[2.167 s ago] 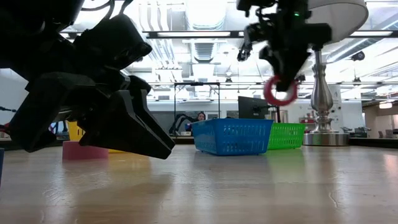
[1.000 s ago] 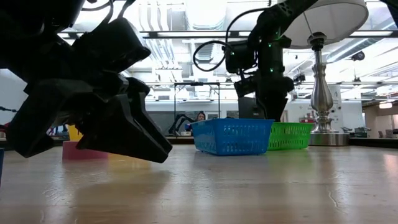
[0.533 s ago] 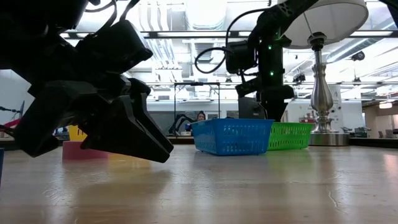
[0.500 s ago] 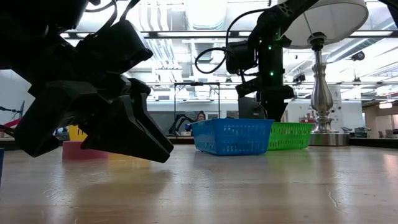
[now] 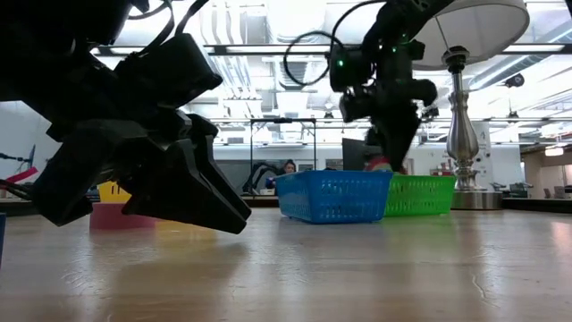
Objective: Pick and place Stapler, Stapler remover, tape
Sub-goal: Put the top orange tape into the green bin, then put the orange tape into the green bin
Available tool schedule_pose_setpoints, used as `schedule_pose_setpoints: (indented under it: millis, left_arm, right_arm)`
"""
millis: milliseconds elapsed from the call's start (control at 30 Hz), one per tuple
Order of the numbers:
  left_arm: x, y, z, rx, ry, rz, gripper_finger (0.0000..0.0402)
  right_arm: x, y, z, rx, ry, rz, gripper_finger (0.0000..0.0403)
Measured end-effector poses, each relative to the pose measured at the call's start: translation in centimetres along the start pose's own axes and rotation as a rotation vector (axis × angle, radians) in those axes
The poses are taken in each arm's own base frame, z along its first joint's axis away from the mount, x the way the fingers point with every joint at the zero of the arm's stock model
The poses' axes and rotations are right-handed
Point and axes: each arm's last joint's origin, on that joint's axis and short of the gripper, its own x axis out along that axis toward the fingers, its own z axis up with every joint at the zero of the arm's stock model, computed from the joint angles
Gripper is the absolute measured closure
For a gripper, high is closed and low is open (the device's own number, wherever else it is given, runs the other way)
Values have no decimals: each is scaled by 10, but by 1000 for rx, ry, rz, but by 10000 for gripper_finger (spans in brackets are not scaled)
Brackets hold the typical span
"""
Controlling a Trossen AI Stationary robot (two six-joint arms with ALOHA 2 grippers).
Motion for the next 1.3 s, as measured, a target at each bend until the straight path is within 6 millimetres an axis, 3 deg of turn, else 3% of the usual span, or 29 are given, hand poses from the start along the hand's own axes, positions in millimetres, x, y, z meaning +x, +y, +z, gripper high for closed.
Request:
schedule_pose_setpoints:
  millis: [100,367,600,900,1133,1300]
  left_arm:
    - [0,0,0,1,2,0,282]
    - [0,0,-1,3,6,-7,282]
    - [0,0,0,12,6,-6,282]
    - [2,4,0,34,8,4,282]
    - [4,7,1,30,10,14,282]
    - [4,7,1,39,10,13,282]
  right_arm:
    - [-2,-6,1,32,-25,-18,295]
    - [6,-17,-4,169,14,-44,227]
    - [7,-24,-8,190,59,-279,200]
    - [11,-21,-9,155,50,-266,238]
    - [10,-15,14,162,-217,5,266]
    - [6,-14,26,106,-336,-12,280]
